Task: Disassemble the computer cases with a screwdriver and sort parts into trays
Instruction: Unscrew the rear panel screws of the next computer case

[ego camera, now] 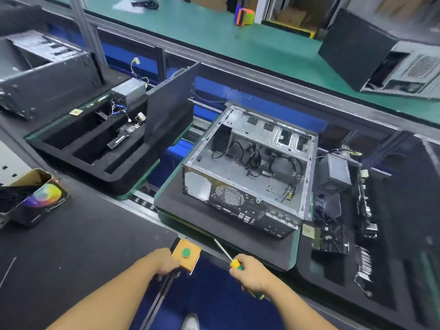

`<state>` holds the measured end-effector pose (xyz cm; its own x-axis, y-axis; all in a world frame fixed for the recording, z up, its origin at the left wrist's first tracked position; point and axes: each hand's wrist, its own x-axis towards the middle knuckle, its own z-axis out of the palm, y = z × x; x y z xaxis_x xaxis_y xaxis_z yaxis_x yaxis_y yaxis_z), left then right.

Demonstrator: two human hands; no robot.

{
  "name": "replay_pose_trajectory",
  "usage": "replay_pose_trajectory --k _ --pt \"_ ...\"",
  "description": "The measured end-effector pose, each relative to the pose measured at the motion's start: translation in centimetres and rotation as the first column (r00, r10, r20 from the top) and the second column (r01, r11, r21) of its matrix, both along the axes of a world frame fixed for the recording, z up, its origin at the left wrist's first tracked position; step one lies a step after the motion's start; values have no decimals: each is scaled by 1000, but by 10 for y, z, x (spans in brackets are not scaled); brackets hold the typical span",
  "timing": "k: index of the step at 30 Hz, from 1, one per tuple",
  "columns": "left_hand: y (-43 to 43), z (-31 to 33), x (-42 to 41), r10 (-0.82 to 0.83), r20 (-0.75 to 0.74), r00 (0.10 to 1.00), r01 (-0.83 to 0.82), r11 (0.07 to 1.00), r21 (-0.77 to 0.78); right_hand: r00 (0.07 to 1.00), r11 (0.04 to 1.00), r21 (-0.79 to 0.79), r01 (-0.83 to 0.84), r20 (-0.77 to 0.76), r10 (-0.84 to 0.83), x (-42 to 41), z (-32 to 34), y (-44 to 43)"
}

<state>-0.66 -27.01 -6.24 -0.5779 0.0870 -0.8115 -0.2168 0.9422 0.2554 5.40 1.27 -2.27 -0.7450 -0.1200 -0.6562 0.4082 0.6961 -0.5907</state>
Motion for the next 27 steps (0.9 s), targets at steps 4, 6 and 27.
replay_pose_trajectory --k 4,6,27 --pt "11 17 4 -64 -27 998 63 997 -40 999 1000 -6 27 -31 -27 1 11 20" --pt "18 25 3 -49 -107 993 45 998 -32 997 999 -17 50 -52 -51 2 15 30" --pt "163 43 14 162 -187 969 -60 888 456 898 882 -243 403 -81 -432 57 35 147"
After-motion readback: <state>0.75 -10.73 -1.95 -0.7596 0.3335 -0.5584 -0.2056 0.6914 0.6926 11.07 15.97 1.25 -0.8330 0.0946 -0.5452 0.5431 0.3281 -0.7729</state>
